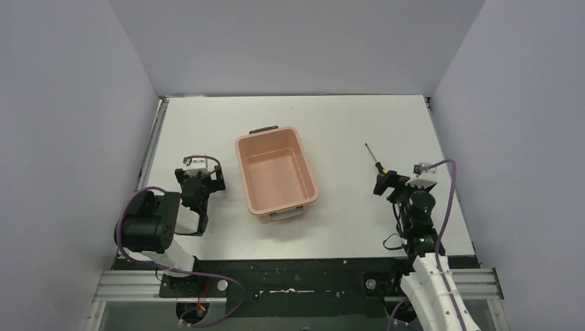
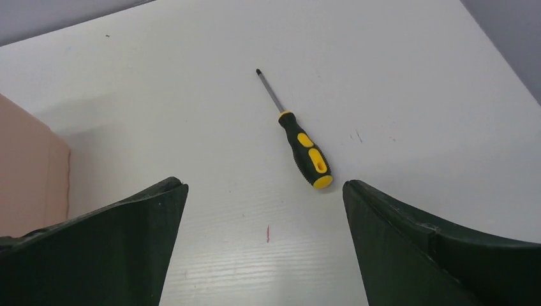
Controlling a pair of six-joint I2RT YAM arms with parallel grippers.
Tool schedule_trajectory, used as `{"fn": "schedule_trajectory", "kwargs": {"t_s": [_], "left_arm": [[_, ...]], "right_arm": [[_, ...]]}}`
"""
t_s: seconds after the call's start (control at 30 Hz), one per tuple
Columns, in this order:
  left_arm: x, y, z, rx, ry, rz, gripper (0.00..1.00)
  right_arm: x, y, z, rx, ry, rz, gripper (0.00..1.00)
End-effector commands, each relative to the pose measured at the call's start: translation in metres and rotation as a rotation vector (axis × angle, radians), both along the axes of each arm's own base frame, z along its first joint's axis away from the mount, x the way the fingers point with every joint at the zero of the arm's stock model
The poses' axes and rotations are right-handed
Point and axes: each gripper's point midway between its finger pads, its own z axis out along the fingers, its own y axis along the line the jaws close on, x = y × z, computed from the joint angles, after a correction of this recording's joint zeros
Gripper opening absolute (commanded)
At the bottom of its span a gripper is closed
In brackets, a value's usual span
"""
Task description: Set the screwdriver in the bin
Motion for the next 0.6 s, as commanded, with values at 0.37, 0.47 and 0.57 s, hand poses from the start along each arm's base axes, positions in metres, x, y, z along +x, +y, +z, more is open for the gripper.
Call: {"fn": "schedule_trajectory", "kwargs": {"t_s": [0.37, 0.47, 0.57], "left_arm": [[0.012, 0.001, 0.023, 0.002, -0.085, 0.005, 0.97], [0.012, 0.001, 0.024, 0.001, -0.086, 0.005, 0.97], [0.012, 0.001, 0.023, 0.0, -0.086, 0.005, 0.97]], "right_arm": [[0.111, -0.012, 0.09, -0.29, 0.556, 0.107, 1.0], [0.128, -0.02, 0.048, -0.348, 0.737, 0.126, 0.99], [0.135, -0.02, 0.0, -0.364, 0.85, 0.166, 0.96]]}}
